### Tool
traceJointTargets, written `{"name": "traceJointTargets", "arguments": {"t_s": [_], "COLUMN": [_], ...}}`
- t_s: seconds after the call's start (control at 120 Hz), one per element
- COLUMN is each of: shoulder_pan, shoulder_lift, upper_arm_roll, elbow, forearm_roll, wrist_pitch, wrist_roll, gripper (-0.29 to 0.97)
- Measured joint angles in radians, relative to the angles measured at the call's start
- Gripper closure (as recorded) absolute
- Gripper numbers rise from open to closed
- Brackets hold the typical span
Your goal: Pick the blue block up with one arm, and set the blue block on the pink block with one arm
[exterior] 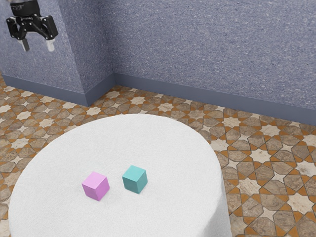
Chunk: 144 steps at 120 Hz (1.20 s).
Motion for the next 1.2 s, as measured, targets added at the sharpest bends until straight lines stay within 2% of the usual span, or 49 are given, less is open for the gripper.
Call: {"name": "traceJointTargets", "arguments": {"t_s": [0.142, 0.317, 0.35, 0.4, 0.467, 0.525, 0.633, 0.717, 0.817, 1.05, 1.2], "shoulder_pan": [0.002, 0.001, -0.003, -0.042, -0.144, -0.218, -0.277, -0.283, -0.300, -0.317, -0.324], "shoulder_lift": [0.001, 0.002, -0.031, -0.082, -0.094, -0.044, 0.155, 0.230, 0.253, 0.226, 0.195], "upper_arm_roll": [0.001, 0.001, -0.003, -0.013, -0.035, -0.050, -0.058, -0.061, -0.061, -0.078, -0.091], "elbow": [-0.002, 0.001, 0.029, 0.078, 0.074, 0.045, 0.029, -0.041, -0.139, -0.378, -0.559], "forearm_roll": [-0.006, -0.009, -0.006, 0.000, 0.004, 0.021, 0.034, 0.017, -0.002, -0.029, -0.079], "wrist_pitch": [0.097, 0.152, 0.158, 0.167, 0.197, 0.220, 0.276, 0.314, 0.379, 0.566, 0.728], "wrist_roll": [0.017, 0.034, 0.037, 0.040, 0.045, 0.046, 0.048, 0.049, 0.051, 0.054, 0.049], "gripper": [0.02, 0.02, 0.02, 0.02, 0.02, 0.02, 0.02, 0.02, 0.02, 0.02, 0.02]}}
